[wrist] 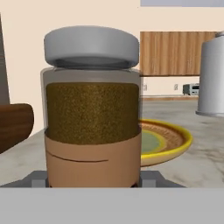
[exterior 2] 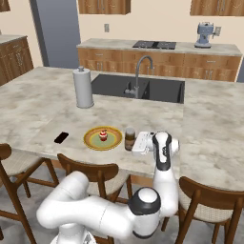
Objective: Take the cinnamon bottle from the cabinet and place it on the dining table, next to the plate with the cupcake. Then take the chocolate from the dining counter and place it on the cupcake plate.
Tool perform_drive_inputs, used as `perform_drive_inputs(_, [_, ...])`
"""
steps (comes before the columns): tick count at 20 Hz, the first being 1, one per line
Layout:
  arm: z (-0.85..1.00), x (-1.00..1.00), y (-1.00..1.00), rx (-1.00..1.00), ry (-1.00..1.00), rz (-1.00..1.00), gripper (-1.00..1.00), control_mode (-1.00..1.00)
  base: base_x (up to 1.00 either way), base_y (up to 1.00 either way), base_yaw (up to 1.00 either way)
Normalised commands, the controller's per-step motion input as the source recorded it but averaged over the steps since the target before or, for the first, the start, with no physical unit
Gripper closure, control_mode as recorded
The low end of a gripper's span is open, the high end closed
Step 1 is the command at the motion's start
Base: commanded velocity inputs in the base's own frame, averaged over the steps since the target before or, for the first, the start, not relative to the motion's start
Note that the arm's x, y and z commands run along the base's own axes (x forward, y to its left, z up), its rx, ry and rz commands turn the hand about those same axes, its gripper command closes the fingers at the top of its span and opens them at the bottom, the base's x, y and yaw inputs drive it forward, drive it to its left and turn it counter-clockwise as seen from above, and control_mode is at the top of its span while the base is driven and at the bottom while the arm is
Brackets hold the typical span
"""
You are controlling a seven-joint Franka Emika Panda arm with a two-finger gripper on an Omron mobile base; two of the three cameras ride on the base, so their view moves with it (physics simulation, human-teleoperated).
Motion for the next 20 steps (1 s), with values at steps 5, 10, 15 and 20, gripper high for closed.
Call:
perform_drive_inputs(5, [-0.25, 0.33, 0.00, 0.00, 0.00, 0.04, 1.00, -1.00, 0.00, 0.00, 0.00])
perform_drive_inputs(10, [-0.34, 0.23, 0.00, 0.00, 0.00, 0.03, 1.00, -1.00, 0.00, 0.00, 0.00])
perform_drive_inputs(15, [-0.42, 0.03, -0.01, 0.00, 0.00, 0.05, 1.00, -1.00, 0.00, 0.00, 0.00])
perform_drive_inputs(20, [-0.29, 0.03, -0.07, 0.00, 0.00, 0.03, -1.00, -1.00, 0.00, 0.00, 0.00])
